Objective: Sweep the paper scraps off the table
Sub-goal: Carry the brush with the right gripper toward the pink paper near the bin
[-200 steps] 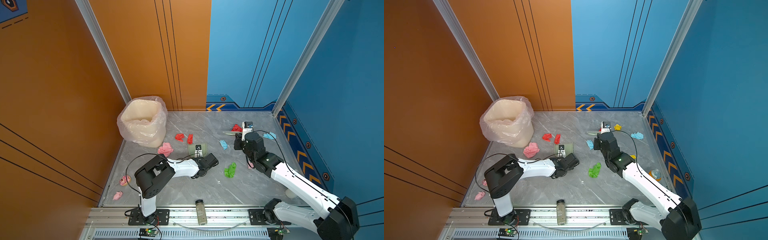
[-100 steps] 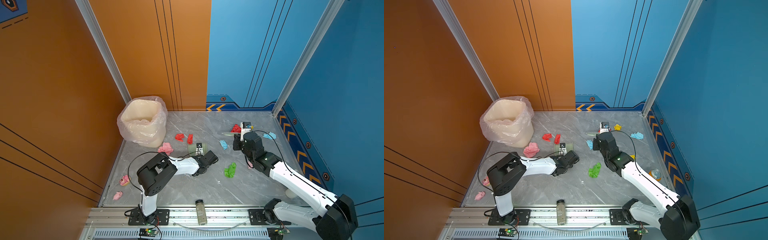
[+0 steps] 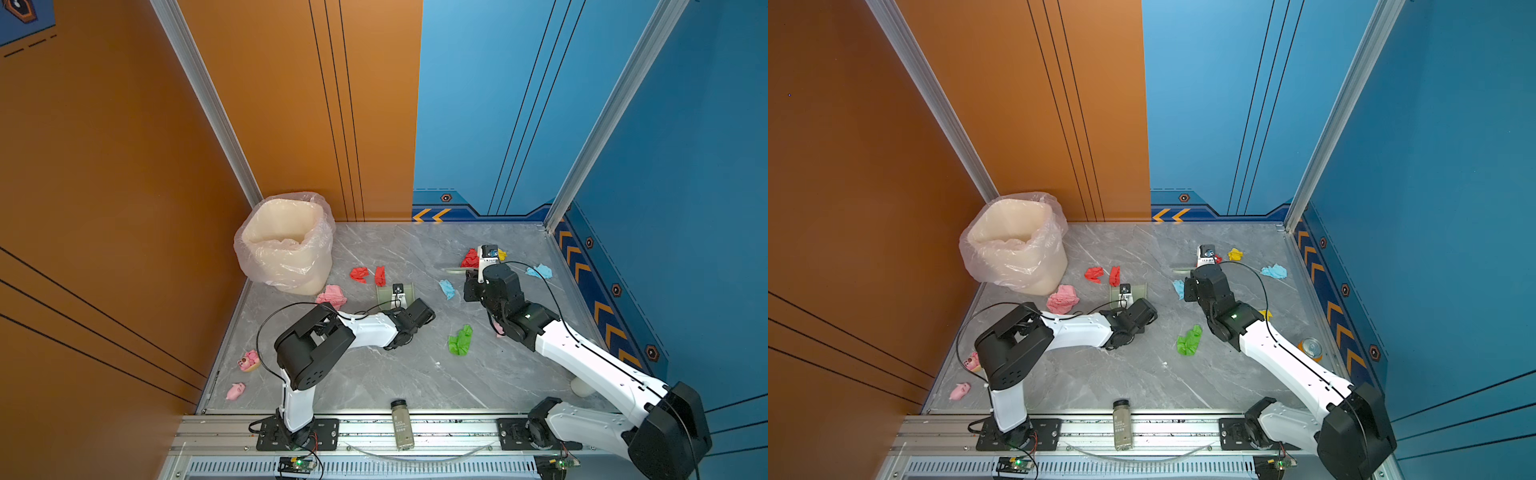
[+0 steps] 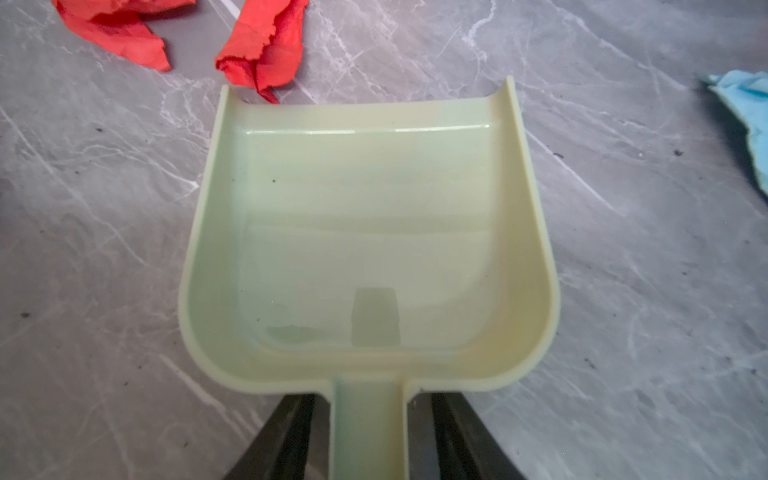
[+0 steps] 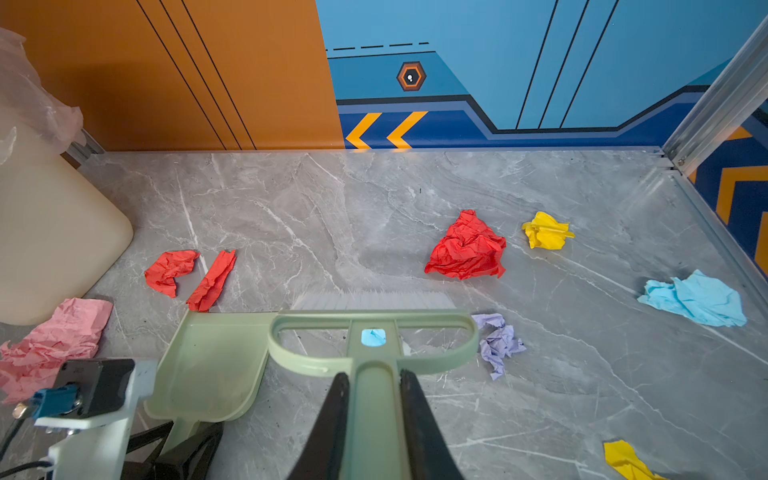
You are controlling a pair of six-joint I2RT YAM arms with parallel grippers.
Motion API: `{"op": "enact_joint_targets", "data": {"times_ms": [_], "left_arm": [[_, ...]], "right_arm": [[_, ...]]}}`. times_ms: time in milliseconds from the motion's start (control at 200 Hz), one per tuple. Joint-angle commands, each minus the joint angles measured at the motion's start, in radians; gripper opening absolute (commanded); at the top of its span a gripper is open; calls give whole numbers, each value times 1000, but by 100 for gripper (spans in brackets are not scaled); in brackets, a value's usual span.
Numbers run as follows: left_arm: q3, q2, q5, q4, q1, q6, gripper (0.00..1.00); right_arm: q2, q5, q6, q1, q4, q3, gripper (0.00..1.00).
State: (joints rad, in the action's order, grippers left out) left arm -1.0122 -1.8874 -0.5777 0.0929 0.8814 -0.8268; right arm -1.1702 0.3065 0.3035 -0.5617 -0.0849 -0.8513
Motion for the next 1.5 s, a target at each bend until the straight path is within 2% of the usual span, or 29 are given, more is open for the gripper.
{"op": "enact_joint_targets", "data": {"times_ms": [0,100,415,556,636,971,1121,1497], "left_arm": [[-11,-27,39,15,-9,5,44],[-11,-27,44,12,-9,8,39],[-3,-7,70,-1,-7,28,14],[14,17,79,0,-4,34,10],[24,34,97,7,-2,42,0],[97,177,137,87,30,61,0],[160,273,152,158,46,52,0],[308,448,138,243,68,15,0]], "right_arm": [[3,-11,-19,7,18,-22,0],[6,-12,-19,6,18,-20,0],[9,-18,-16,5,16,-20,0],[11,-20,-15,4,14,-22,0],[9,-24,-15,4,14,-23,0],[-8,-44,-38,4,29,-35,0],[-47,-90,-50,2,55,-63,0],[-267,-214,-130,-59,257,-186,0]]}}
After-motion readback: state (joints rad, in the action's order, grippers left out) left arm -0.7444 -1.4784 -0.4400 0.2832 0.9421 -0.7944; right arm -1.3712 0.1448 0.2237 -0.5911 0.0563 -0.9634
